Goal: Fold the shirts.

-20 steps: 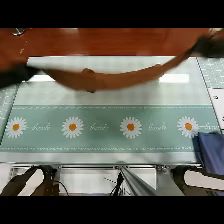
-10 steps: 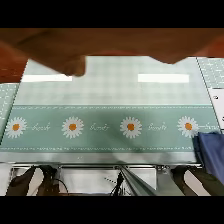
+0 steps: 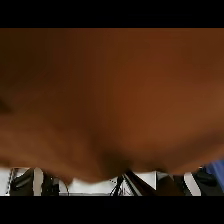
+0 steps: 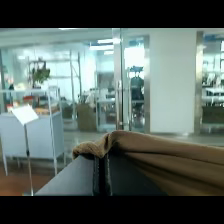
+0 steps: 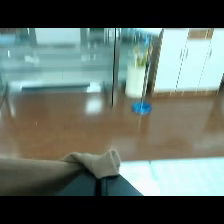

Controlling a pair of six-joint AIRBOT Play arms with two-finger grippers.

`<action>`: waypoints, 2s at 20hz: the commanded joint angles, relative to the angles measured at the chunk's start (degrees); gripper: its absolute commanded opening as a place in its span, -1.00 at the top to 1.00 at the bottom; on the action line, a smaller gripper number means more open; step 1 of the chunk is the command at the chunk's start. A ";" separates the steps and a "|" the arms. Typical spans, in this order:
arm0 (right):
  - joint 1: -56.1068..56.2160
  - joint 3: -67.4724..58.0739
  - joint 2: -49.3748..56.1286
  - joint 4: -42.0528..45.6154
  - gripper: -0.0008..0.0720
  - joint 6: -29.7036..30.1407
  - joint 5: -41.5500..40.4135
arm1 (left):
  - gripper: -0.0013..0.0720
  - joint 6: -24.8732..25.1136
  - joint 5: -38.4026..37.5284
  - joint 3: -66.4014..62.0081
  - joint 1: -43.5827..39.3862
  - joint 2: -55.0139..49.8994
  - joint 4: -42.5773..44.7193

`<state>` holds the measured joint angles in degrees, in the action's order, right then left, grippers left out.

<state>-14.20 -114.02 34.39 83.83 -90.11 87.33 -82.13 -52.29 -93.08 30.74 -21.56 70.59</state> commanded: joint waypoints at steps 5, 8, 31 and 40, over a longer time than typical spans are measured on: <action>0.00 23.61 -0.20 -9.75 0.87 1.55 -1.27 | 0.91 2.27 -7.98 20.74 0.17 -3.37 -18.16; 0.02 35.01 5.75 -16.90 0.88 6.08 -7.02 | 0.91 7.98 -6.54 30.69 -0.83 -12.79 -24.33; 2.82 10.27 73.55 -29.77 0.87 6.16 -23.85 | 0.91 -0.24 10.16 0.44 -22.75 -80.61 -15.32; 2.51 10.36 74.20 -16.85 0.87 8.09 -4.35 | 0.90 4.92 -13.84 1.14 -19.17 -80.65 -2.51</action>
<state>-11.64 -103.61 108.12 62.22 -81.80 77.91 -77.97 -59.72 -92.36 10.92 -102.10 62.57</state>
